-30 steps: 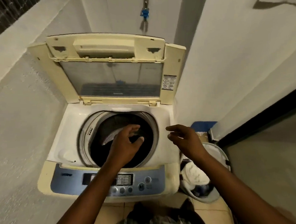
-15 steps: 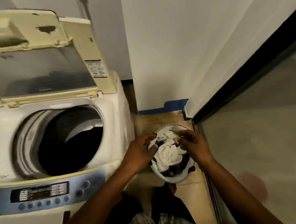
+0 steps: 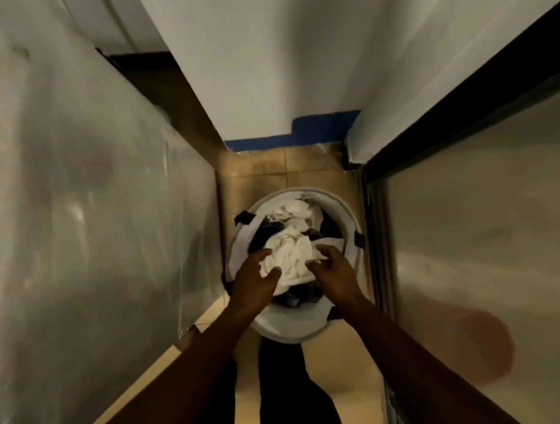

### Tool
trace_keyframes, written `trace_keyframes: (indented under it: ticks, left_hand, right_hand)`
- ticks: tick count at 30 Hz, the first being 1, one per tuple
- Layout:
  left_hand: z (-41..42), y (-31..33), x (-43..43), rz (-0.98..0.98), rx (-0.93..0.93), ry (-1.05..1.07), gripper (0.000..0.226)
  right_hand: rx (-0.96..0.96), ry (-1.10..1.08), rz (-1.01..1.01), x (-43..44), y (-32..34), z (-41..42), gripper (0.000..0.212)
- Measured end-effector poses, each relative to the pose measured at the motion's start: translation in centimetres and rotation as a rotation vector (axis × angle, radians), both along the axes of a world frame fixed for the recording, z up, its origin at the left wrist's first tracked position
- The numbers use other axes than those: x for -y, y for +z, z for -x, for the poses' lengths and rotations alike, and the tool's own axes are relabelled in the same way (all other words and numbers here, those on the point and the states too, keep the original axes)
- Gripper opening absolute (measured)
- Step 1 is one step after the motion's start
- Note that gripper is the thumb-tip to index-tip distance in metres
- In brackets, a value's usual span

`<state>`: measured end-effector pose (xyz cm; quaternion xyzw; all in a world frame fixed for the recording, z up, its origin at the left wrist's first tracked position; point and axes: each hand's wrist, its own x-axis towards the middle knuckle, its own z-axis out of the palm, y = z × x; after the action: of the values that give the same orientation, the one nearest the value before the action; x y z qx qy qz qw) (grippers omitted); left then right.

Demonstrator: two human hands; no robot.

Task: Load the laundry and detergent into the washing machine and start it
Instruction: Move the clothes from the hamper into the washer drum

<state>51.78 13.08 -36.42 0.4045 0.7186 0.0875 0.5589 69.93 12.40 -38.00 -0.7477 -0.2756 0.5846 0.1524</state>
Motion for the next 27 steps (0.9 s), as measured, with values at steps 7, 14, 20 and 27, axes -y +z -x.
trace_keyframes:
  ticks: [7, 14, 20, 27]
  left_hand:
    - [-0.6, -14.8, -2.3, 0.118, -0.075, -0.074, 0.064]
    - [-0.4, -23.9, -4.9, 0.21, -0.138, -0.081, 0.091]
    - [-1.6, -24.3, -3.9, 0.455, 0.131, 0.211, 0.074]
    - [-2.1, -19.1, -0.8, 0.48, 0.346, 0.332, 0.071]
  right_hand:
    - [0.018, -0.445, 0.307, -0.6, -15.4, 0.2, 0.086]
    - [0.048, -0.607, 0.307, 0.8, -23.1, 0.4, 0.116]
    - [-0.245, -0.579, 0.295, 1.1, -23.3, 1.7, 0.083]
    - [-0.178, -0.657, 0.188, 2.2, -16.4, 2.5, 0.047]
